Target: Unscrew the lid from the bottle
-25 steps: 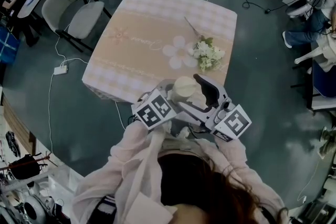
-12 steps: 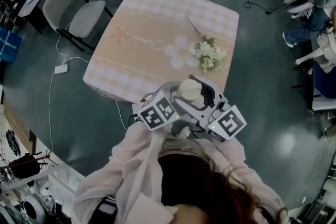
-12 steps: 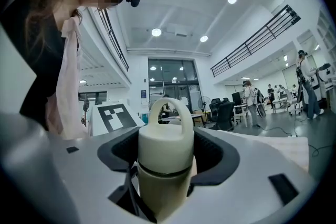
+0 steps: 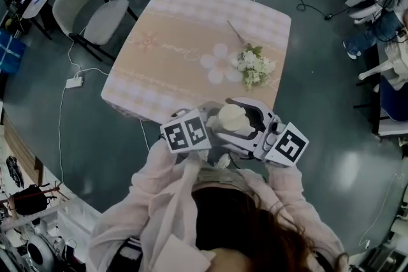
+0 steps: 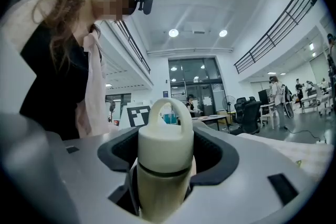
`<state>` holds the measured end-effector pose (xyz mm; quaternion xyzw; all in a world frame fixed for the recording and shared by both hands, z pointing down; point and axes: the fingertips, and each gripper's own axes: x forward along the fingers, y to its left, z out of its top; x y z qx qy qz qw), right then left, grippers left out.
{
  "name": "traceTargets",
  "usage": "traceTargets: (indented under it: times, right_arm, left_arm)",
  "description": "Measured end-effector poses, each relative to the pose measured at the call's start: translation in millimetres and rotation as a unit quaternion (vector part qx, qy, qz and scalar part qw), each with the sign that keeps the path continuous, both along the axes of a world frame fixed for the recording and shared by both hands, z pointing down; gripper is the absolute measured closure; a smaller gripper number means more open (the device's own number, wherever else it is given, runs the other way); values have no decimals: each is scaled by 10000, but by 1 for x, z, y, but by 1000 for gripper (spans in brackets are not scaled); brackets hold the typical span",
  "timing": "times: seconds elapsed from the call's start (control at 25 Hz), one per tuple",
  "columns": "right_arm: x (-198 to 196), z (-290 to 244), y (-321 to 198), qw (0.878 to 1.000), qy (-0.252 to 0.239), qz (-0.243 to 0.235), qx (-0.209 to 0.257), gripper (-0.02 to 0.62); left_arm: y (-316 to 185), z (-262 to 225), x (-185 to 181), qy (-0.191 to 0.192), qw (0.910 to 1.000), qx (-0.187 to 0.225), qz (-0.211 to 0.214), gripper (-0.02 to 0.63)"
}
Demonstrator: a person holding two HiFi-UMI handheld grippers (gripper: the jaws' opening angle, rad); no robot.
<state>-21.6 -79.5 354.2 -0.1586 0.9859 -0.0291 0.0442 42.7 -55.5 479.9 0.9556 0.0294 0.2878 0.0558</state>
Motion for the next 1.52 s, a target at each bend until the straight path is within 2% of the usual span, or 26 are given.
traceTargets:
  times: [0.16, 0.8, 1.16, 1.32, 1.44, 1.52]
  right_arm:
    - [-1, 0, 8, 9995, -34, -328, 38, 285]
    - [6, 0, 7, 9989, -269, -372, -77, 287]
    - [4, -5, 13, 9967, -399, -708, -64, 287]
    - [6, -6, 7, 9981, -353, -503, -28, 282]
    - [7, -5, -1, 9997, -202, -123, 23, 244]
    - [10, -4, -8, 9996, -195, 202, -14, 229]
  left_arm:
    - [9, 0, -2, -14, 9993, 9, 383, 290]
    - [11, 1, 3, 27, 9984, -60, 556, 290]
    - [21, -5, 1, 212, 9944, -162, 1027, 290]
    - [8, -7, 3, 189, 9976, -36, 660, 290]
    - [-13, -8, 3, 162, 9997, 169, -36, 290]
    - [-27, -8, 1, 172, 9980, 259, -548, 290]
